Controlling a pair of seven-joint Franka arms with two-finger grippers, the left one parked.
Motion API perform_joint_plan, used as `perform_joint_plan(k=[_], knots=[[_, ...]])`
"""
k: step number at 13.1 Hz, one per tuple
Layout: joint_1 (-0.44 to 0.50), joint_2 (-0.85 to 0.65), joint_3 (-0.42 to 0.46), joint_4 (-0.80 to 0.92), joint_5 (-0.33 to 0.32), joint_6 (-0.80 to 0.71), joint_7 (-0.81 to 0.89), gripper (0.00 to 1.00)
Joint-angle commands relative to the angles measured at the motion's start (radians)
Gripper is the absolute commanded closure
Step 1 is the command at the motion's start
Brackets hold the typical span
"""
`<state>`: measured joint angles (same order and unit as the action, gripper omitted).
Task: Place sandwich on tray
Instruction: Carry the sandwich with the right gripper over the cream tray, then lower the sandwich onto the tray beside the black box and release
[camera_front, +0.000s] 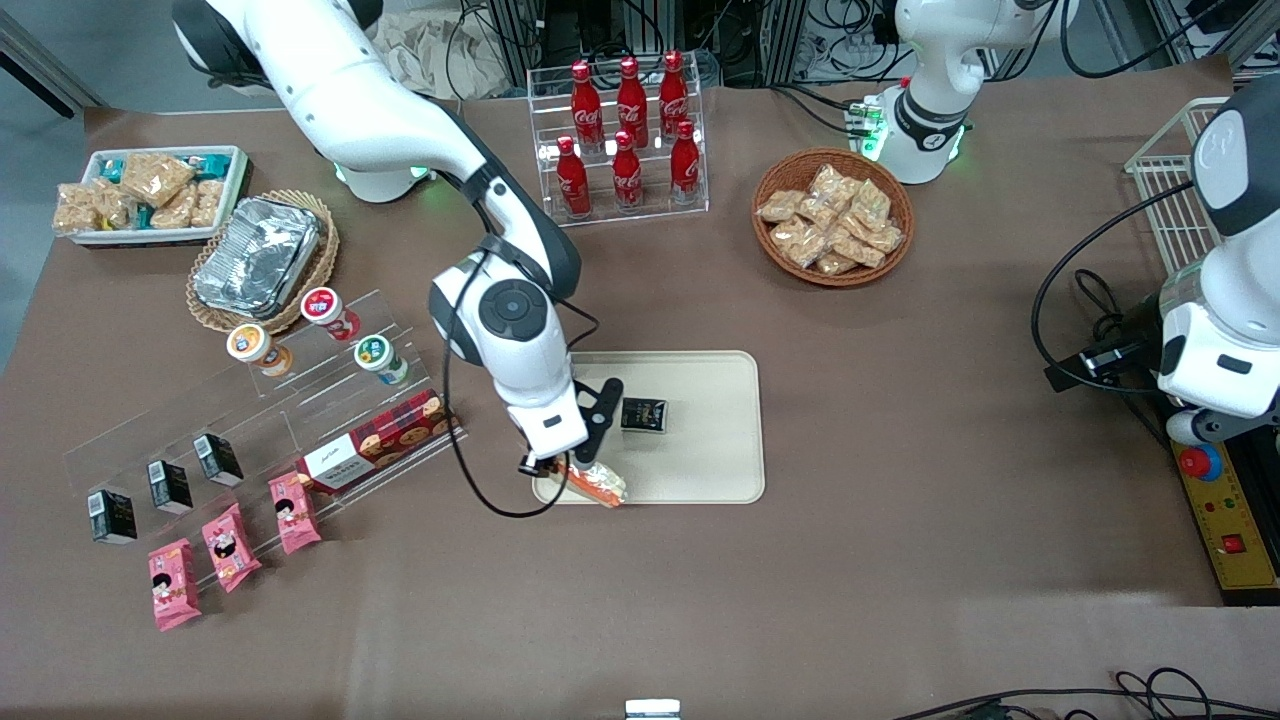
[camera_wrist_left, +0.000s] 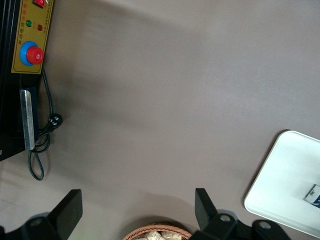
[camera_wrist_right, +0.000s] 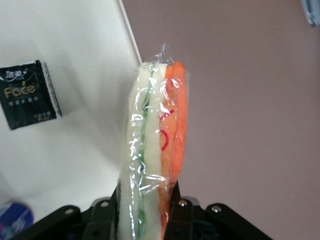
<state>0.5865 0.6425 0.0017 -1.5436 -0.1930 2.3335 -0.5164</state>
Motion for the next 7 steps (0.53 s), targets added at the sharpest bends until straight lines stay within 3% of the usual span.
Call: perform_joint_plan(k=[1, 5, 7], knots=[[0.021, 0.049, -0.006, 0.036, -0.043, 0.043, -0.019, 0.63], [0.05, 0.066, -0.008, 0.036, -0.074, 0.078, -0.016, 0.62], [0.059, 0.071, -0.009, 0.037, -0.074, 0.081, 0.005, 0.41]])
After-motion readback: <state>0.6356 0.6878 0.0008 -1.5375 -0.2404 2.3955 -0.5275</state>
